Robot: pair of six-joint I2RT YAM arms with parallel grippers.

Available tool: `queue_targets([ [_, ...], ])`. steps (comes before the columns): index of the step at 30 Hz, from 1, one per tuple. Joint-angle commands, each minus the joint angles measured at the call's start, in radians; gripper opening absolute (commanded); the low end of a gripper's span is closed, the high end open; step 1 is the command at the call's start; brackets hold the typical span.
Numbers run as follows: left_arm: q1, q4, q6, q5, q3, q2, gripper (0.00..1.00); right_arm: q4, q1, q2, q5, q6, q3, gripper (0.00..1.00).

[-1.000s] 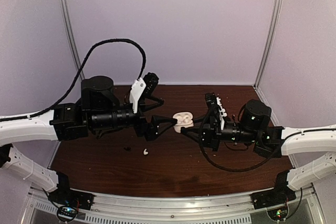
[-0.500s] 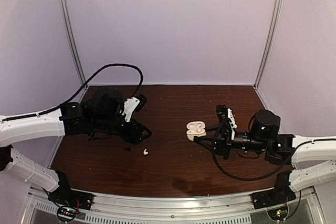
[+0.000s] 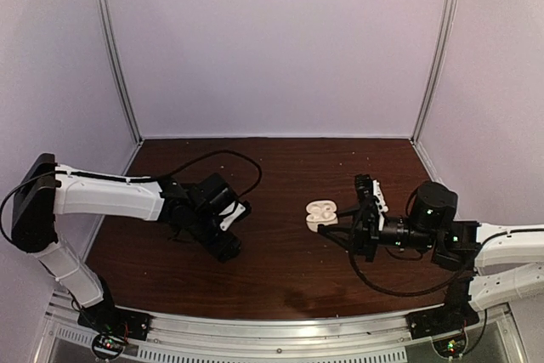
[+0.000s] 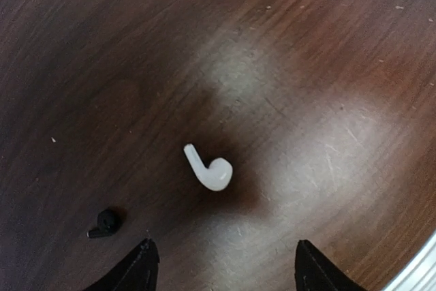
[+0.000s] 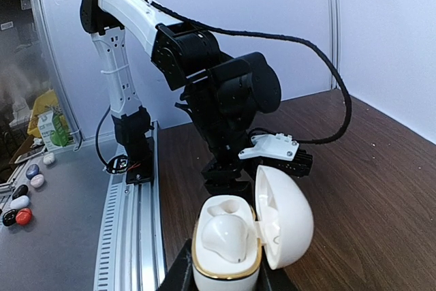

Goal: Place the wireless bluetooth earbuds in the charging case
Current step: Pick up the left earbud from the center of the board.

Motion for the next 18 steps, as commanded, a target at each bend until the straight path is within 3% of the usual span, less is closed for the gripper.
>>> queue_targets([
  [1,0.022,-0.016,0.03,-0.028,0.069,0.108,0.68,0.023,-0.004,-0.033,0.001,0.005,-0.015,0.0],
  [6,0.044,0.036,-0.009,0.029,0.067,0.163,0.59,0.007,-0.005,-0.052,0.012,0.003,-0.02,0.0],
  [18,0.05,0.22,-0.175,0.009,-0.001,0.186,0.57,0.002,-0.007,-0.055,0.03,0.0,-0.018,0.0],
])
